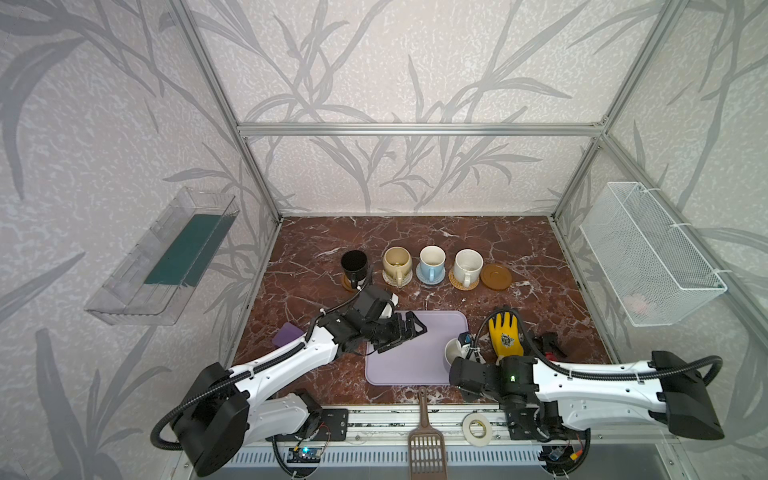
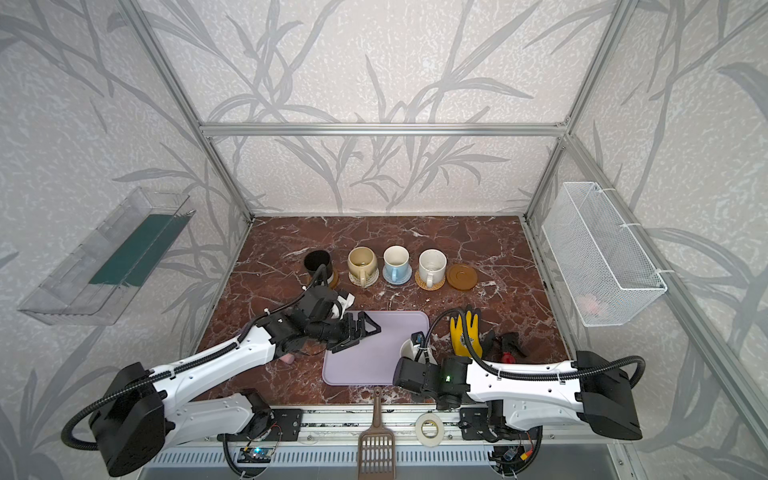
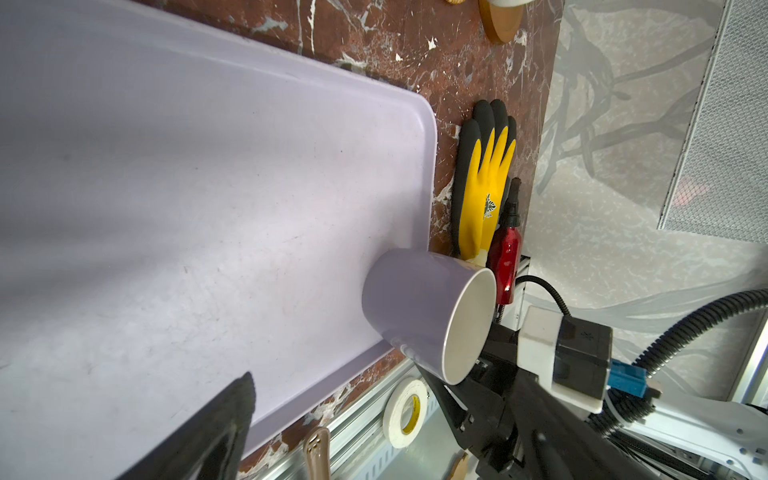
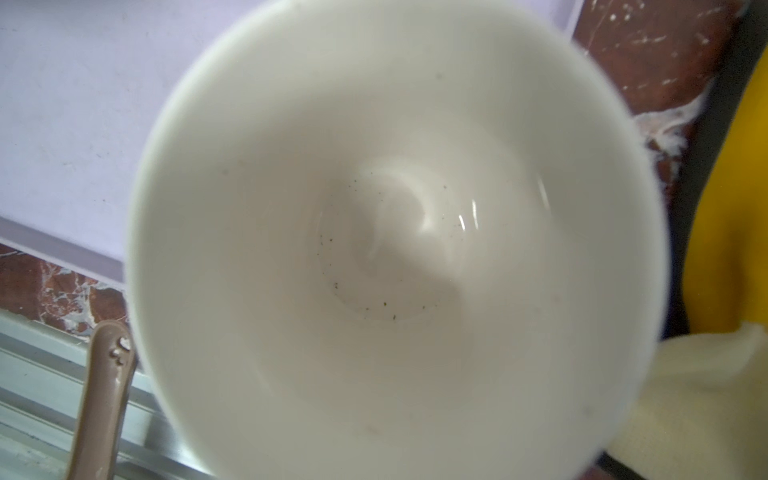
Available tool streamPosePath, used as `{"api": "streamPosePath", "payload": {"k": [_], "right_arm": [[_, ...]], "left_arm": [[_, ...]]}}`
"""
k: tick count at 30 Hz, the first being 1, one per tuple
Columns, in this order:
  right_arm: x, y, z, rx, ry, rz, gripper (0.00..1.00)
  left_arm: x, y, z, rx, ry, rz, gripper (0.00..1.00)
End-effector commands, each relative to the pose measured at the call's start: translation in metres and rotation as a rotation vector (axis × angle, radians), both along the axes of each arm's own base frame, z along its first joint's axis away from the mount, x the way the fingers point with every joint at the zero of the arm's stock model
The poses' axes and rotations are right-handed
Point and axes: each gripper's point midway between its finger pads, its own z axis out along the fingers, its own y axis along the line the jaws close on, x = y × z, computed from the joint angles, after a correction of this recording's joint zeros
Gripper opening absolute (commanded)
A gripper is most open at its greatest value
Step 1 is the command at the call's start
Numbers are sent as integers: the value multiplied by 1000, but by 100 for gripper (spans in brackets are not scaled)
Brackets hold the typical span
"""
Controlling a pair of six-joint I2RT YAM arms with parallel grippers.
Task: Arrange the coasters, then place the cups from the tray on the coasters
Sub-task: 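Lower the right gripper into the lavender mug and grip its rim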
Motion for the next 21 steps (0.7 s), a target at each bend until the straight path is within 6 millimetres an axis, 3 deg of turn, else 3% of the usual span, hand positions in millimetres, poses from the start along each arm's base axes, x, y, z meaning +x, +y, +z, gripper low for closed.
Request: {"api": "streamPosePath", "payload": {"k": [1, 4, 11, 21], "right_arm": [[5, -2, 5, 9, -46, -8, 22], [6, -1, 9, 25, -57, -10, 11], [14, -4, 28, 39, -115, -16, 0], [34, -15, 67, 86, -213, -38, 0]], "left_arm": [[1, -7, 6, -46, 0, 2, 99], [3, -8, 8, -41, -7, 5, 99], [13, -17, 23, -57, -39, -8, 99], [35, -34, 60, -128, -123, 19, 99]]}}
